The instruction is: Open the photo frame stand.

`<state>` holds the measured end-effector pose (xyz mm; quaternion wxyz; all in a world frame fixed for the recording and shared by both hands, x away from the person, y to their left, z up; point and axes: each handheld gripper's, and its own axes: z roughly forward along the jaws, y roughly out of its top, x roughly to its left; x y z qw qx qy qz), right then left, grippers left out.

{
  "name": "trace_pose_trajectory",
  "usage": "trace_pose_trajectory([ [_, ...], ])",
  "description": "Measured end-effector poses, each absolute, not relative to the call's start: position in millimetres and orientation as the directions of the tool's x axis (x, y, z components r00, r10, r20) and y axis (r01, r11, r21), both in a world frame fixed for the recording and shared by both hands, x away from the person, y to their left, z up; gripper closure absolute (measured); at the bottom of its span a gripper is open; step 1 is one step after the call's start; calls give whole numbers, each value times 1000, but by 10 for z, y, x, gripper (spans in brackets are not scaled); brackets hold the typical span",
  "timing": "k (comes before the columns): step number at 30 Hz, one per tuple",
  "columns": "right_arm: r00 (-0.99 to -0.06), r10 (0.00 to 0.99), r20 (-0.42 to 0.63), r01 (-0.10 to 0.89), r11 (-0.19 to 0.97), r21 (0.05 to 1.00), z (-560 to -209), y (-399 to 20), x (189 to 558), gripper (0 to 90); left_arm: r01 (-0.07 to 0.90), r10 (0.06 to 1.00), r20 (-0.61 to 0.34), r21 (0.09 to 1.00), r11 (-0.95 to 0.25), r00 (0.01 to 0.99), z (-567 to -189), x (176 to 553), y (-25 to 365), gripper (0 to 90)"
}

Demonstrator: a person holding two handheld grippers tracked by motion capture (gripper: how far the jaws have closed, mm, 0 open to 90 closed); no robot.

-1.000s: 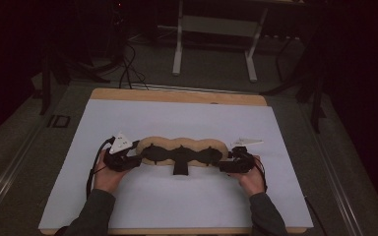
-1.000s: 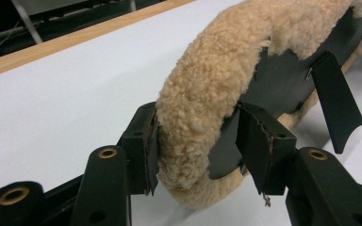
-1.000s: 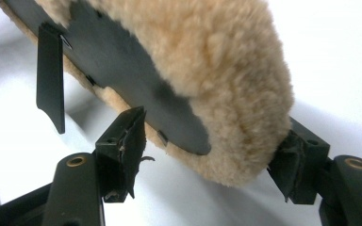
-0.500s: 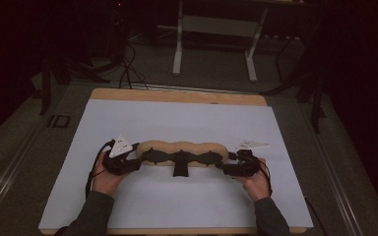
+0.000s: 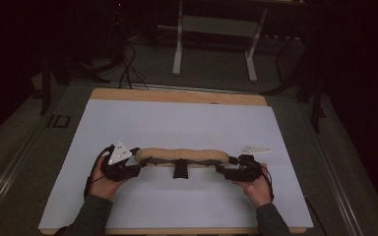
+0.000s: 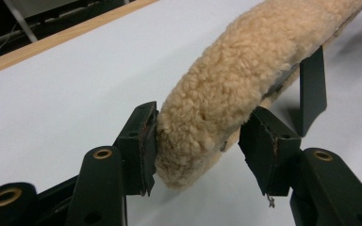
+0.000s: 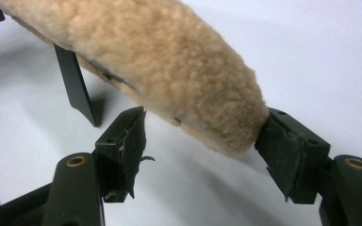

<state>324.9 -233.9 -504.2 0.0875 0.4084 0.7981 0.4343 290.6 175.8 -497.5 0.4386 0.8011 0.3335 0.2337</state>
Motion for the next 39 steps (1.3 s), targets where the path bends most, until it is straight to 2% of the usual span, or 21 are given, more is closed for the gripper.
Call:
trace_pose_trajectory([
  [12, -633, 726, 271, 602, 241, 761, -5045, -2411, 3200, 317, 377, 777, 22, 865, -331, 630, -4986, 2833, 1844, 499],
  [17, -630, 738, 242, 596, 259, 760, -5061, -2393, 3184, 305, 385, 792, -2, 874, -295, 610, -4974, 2787, 1916, 492],
  [30, -641, 723, 259, 599, 259, 758, -5049, -2371, 3151, 193, 364, 804, -13, 896, -254, 594, -4909, 2724, 2010, 495],
  [39, -623, 748, 230, 594, 261, 761, -5026, -2392, 3107, 226, 348, 800, -85, 923, -161, 594, -4814, 2705, 2138, 556],
])
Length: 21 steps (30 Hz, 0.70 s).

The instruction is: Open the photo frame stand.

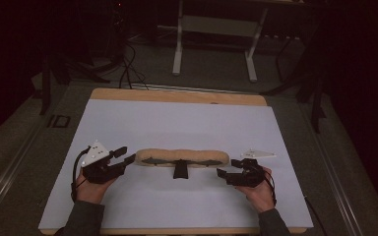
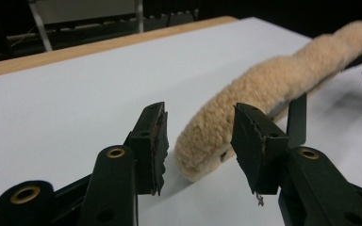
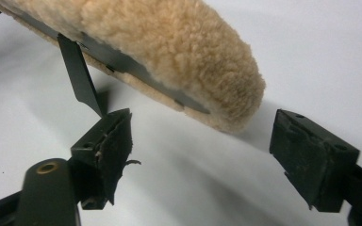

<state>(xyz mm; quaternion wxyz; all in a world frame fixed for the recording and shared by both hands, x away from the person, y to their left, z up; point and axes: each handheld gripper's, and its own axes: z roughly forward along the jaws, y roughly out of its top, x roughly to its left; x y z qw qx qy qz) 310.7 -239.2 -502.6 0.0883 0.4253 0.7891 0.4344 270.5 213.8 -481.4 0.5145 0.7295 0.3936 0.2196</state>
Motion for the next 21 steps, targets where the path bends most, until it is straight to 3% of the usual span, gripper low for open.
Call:
trace_pose_trajectory([
  [11, -626, 742, 241, 602, 264, 754, -4979, -2431, 3020, 364, 385, 805, -133, 915, -125, 578, -4775, 2800, 2210, 588],
  [21, -653, 721, 232, 602, 308, 737, -4982, -2370, 2974, 444, 399, 842, -83, 902, -163, 532, -4825, 2909, 2201, 591],
])
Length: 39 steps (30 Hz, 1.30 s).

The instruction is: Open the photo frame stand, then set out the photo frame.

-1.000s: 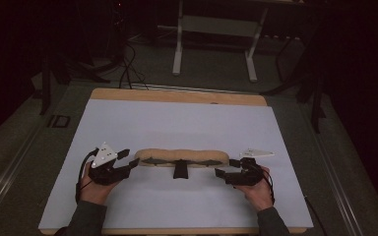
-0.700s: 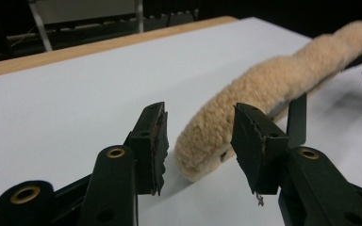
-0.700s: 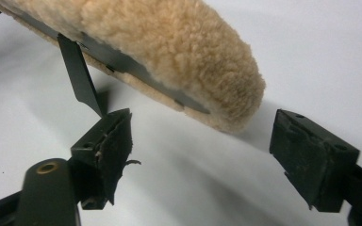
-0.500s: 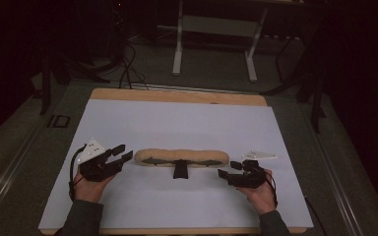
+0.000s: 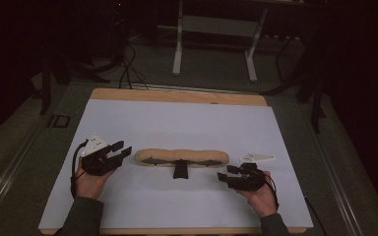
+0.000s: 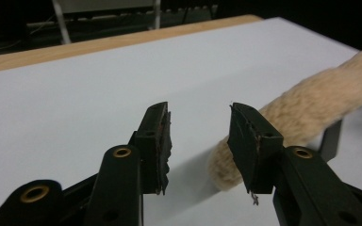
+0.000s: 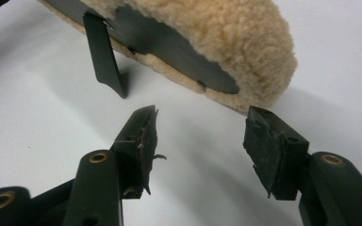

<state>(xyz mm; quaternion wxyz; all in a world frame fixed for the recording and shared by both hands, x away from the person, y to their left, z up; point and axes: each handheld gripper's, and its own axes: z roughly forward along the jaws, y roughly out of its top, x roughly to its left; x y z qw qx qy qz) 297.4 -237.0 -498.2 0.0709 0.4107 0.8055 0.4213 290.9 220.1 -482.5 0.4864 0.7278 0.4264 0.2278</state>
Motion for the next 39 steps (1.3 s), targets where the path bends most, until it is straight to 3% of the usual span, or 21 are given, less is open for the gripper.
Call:
trace_pose_trajectory([
  [10, -661, 716, 224, 588, 308, 748, -4955, -2348, 2949, 467, 423, 851, -75, 888, -181, 520, -4902, 3005, 2174, 618],
  [23, -664, 719, 207, 566, 302, 767, -4911, -2337, 2925, 504, 435, 846, -68, 878, -201, 528, -4955, 3046, 2140, 734],
  [34, -655, 731, 190, 556, 296, 777, -4916, -2303, 2912, 605, 446, 839, -125, 883, -150, 529, -4963, 3058, 2144, 832],
  [39, -635, 751, 182, 553, 278, 785, -4919, -2288, 2908, 725, 438, 843, -87, 880, -185, 531, -4966, 3048, 2081, 900],
])
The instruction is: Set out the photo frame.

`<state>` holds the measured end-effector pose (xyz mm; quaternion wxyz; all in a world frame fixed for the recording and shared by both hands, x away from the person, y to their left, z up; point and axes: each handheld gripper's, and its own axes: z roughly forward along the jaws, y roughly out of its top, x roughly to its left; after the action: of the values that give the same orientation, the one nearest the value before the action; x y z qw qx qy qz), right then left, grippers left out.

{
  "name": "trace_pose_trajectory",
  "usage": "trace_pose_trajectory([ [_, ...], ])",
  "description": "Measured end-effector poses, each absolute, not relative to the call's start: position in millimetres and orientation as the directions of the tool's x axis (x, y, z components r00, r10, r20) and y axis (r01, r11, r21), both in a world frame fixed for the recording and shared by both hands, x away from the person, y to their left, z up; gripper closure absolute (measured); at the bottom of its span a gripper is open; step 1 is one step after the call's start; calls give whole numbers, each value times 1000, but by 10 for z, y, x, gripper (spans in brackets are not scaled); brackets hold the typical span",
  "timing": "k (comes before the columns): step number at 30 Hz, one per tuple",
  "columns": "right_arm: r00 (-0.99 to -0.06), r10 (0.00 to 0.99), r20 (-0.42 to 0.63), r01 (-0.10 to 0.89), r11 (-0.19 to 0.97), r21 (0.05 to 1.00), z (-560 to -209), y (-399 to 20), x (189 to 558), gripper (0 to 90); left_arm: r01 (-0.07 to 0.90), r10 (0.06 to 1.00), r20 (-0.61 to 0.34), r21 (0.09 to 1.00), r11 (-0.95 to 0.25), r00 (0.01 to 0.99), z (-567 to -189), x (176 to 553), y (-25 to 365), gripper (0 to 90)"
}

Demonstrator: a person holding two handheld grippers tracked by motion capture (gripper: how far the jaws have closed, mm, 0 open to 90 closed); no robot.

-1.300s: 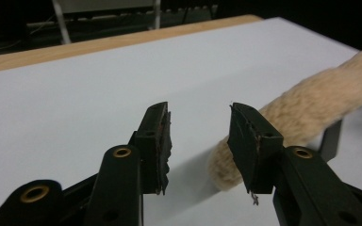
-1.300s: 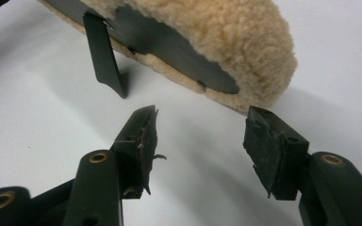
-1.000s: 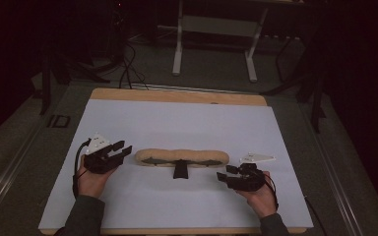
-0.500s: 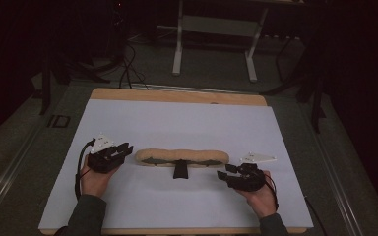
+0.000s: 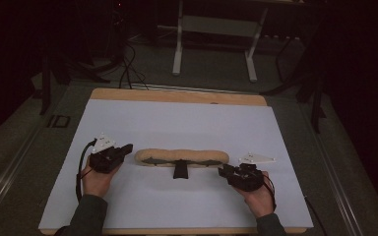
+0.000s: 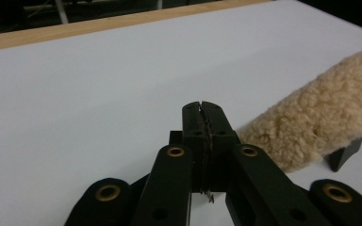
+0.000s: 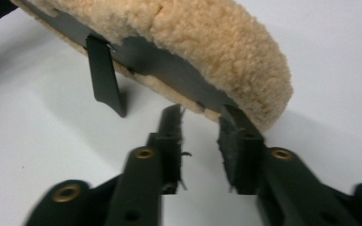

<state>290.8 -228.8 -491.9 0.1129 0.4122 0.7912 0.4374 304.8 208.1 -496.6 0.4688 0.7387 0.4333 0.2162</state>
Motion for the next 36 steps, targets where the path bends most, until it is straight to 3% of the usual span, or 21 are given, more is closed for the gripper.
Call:
trace_pose_trajectory([
  [4, -617, 769, 165, 554, 275, 786, -4939, -2280, 2911, 839, 441, 841, -81, 876, -195, 534, -4973, 3049, 2059, 900],
  [8, -608, 778, 157, 556, 276, 784, -4958, -2255, 2923, 884, 441, 837, -83, 875, -199, 542, -4974, 3042, 2056, 900],
  [36, -560, 818, 129, 578, 274, 769, -5034, -2170, 3014, 896, 448, 805, -99, 867, -219, 585, -4989, 2819, 2067, 900],
])
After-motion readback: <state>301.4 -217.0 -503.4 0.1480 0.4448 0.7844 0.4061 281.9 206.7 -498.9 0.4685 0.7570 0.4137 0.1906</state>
